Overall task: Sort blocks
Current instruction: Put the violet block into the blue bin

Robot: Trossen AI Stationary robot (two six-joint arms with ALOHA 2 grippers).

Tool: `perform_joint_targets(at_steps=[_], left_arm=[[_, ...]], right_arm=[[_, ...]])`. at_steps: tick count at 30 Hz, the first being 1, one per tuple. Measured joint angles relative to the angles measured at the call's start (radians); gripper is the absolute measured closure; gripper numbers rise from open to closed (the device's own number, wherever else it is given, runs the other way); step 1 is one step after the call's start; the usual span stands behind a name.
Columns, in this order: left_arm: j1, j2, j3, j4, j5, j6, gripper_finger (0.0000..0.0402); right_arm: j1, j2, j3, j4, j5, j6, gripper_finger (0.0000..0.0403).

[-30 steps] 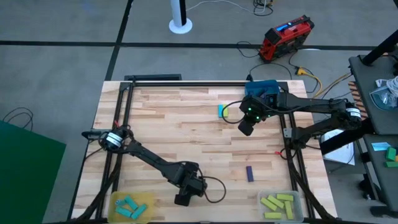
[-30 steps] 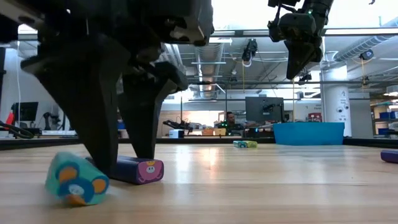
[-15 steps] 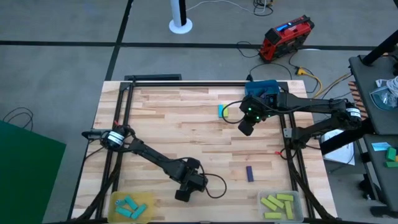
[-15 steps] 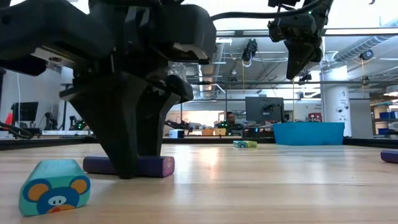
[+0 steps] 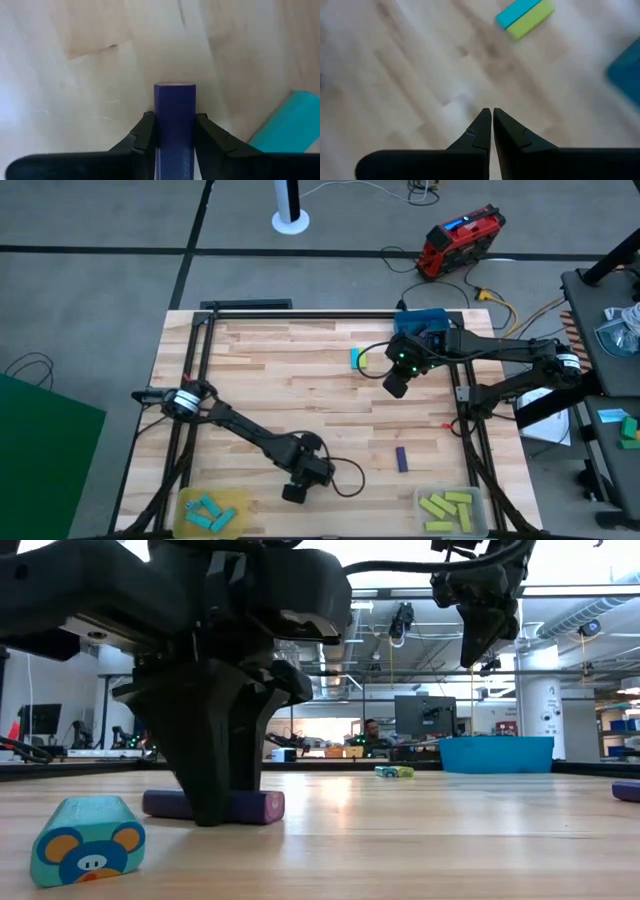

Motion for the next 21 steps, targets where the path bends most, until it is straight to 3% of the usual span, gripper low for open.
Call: perform_joint_targets(at_steps=[3, 9, 15, 21], left_arm=[[0.015, -0.018, 0.028, -0.027, -0.076, 0.001, 0.0328], [0.082, -0.099, 0.061, -0.054, -0.2, -0.045, 0.0328], [0.179, -0.205, 0.061, -0.028, -0.295, -0.081, 0.0328], [0.256, -0.283, 0.061, 0.102, -0.298, -0.091, 0.0328]], right_arm=[[0.0, 0.0, 0.0, 0.0, -0.034, 0.054, 0.0392], [0.004, -0.009, 0.0, -0.001, -0.248, 0.222, 0.0392], [0.035, -0.052, 0.0, 0.019, -0.261, 0.388, 0.0391], [0.061, -0.069, 0.0, 0.197, -0.255, 0.474, 0.0357]])
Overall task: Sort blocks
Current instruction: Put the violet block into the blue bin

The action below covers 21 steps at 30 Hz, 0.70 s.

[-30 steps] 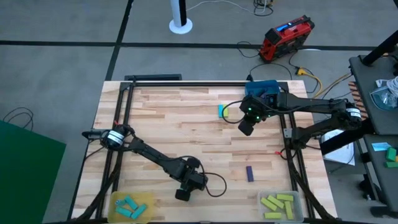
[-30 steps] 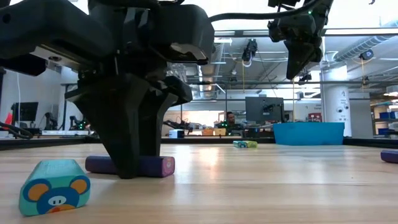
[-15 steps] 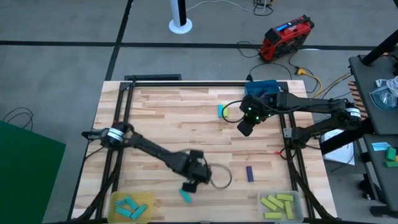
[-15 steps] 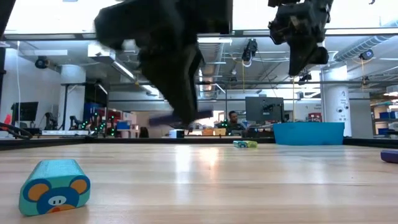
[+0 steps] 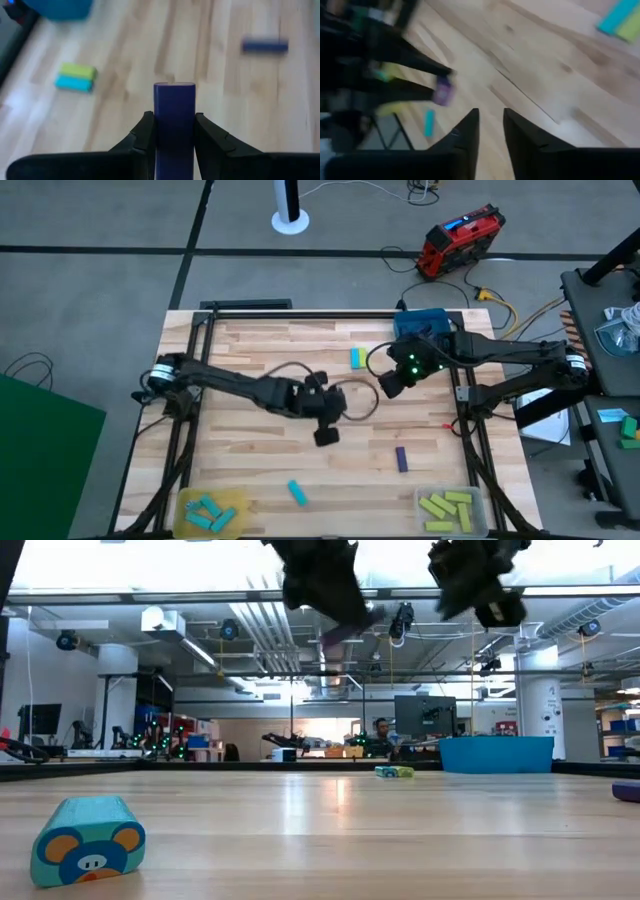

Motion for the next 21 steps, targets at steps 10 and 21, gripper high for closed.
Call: perform_joint_targets(at_steps=[10, 21], left_arm=[[0.041, -0.022, 0.001, 0.23, -0.016, -0.033, 0.0328], [0.045, -0.015, 0.001, 0.232, -0.069, -0.076, 0.0328]], right_arm=[[0.0, 0.027, 0.0, 0.208, 0.002, 0.023, 0.0236], [0.002, 0.029, 0.0, 0.208, -0.007, 0.028, 0.015]])
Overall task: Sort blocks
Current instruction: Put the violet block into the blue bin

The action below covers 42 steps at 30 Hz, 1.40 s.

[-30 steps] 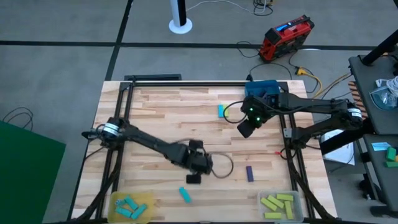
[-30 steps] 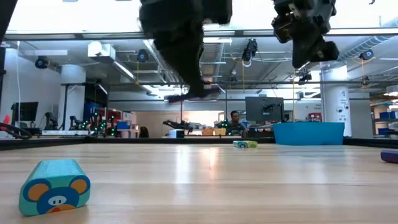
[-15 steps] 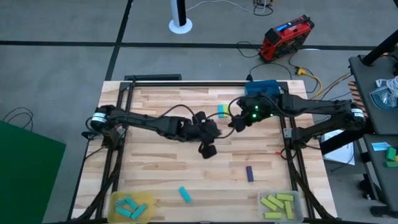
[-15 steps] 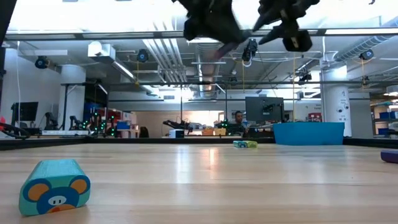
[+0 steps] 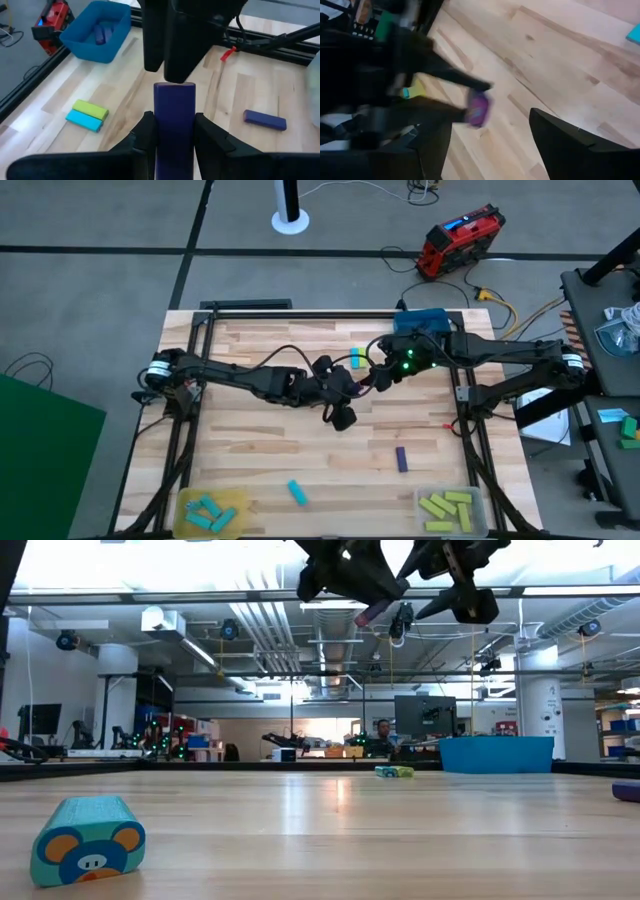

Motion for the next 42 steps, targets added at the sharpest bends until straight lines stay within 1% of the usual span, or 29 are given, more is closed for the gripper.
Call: perform_joint_targets(at_steps=[4, 12, 19, 26, 30, 34, 37, 42], left_arm=[[0.006, 0.026, 0.0, 0.004, -0.025, 0.022, 0.0328], [0.006, 0.033, 0.0, 0.038, -0.044, 0.056, 0.0328], [0.01, 0.032, 0.0, 0.121, -0.043, 0.095, 0.0328], [0.009, 0.032, 0.0, 0.056, -0.044, 0.076, 0.0328], [0.009, 0.032, 0.0, 0.058, -0.044, 0.077, 0.0328], [0.009, 0.032, 0.0, 0.064, -0.044, 0.084, 0.0328], [0.009, 0.032, 0.0, 0.075, -0.043, 0.103, 0.0328], [0.009, 0.032, 0.0, 0.084, -0.043, 0.129, 0.0326]], right_arm=[[0.001, 0.0, 0.0, 0.004, -0.019, 0.004, 0.0144], [0.007, 0.001, 0.0, 0.007, -0.019, 0.004, 0.0156], [0.007, 0.032, 0.001, 0.029, -0.018, -0.006, 0.0157], [0.007, 0.044, 0.001, 0.022, -0.018, -0.007, 0.0166], [0.007, 0.045, 0.001, 0.022, -0.018, -0.011, 0.0183], [0.006, 0.047, 0.001, 0.022, -0.012, -0.014, 0.0208], [0.007, 0.047, 0.001, 0.024, 0.013, -0.026, 0.0234], [0.007, 0.047, 0.001, 0.035, 0.02, -0.047, 0.0285]])
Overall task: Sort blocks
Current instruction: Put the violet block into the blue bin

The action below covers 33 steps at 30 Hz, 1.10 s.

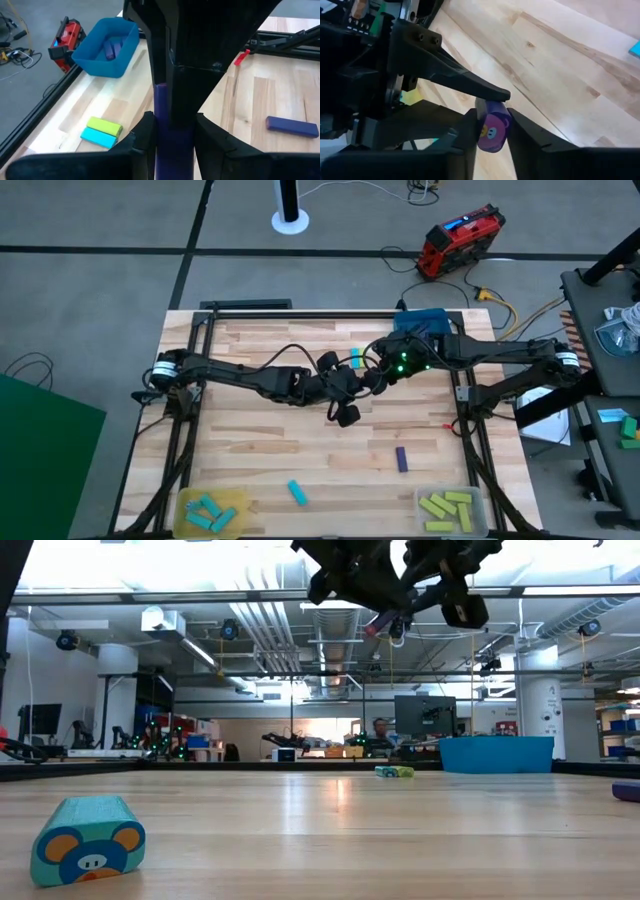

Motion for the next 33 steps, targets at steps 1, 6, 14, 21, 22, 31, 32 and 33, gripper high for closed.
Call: perform_joint_targets(at_steps=[1, 6, 14, 21, 22, 31, 32, 33], left_arm=[[0.0, 0.0, 0.0, 0.001, 0.0, 0.0, 0.0326], [0.0, 0.002, 0.0, 0.007, -0.01, -0.006, 0.0322], [-0.002, 0.0, 0.0, -0.008, -0.022, -0.1, 0.0263], [-0.002, 0.0, 0.0, -0.037, -0.025, -0.173, 0.0235], [-0.002, 0.0, 0.0, -0.049, -0.026, -0.195, 0.0234], [-0.002, 0.0, 0.0, -0.139, -0.015, -0.396, 0.0233], [-0.002, 0.0, 0.0, -0.148, -0.015, -0.412, 0.0233], [-0.002, 0.0, 0.0, -0.157, -0.015, -0.426, 0.0233]], right_arm=[[0.0, 0.0, 0.0, 0.001, 0.0, -0.006, 0.0296], [0.0, -0.001, 0.0, 0.002, 0.006, -0.013, 0.0347], [-0.018, -0.001, 0.002, -0.057, 0.016, -0.078, 0.0349], [-0.16, 0.002, 0.115, -0.389, 0.121, -0.268, 0.035], [-0.196, 0.002, 0.135, -0.424, 0.149, -0.302, 0.035], [-0.594, 0.022, 0.191, -0.482, 0.234, -0.502, 0.035], [-0.63, 0.036, 0.19, -0.482, 0.239, -0.518, 0.035], [-0.663, 0.052, 0.189, -0.484, 0.251, -0.534, 0.035]])
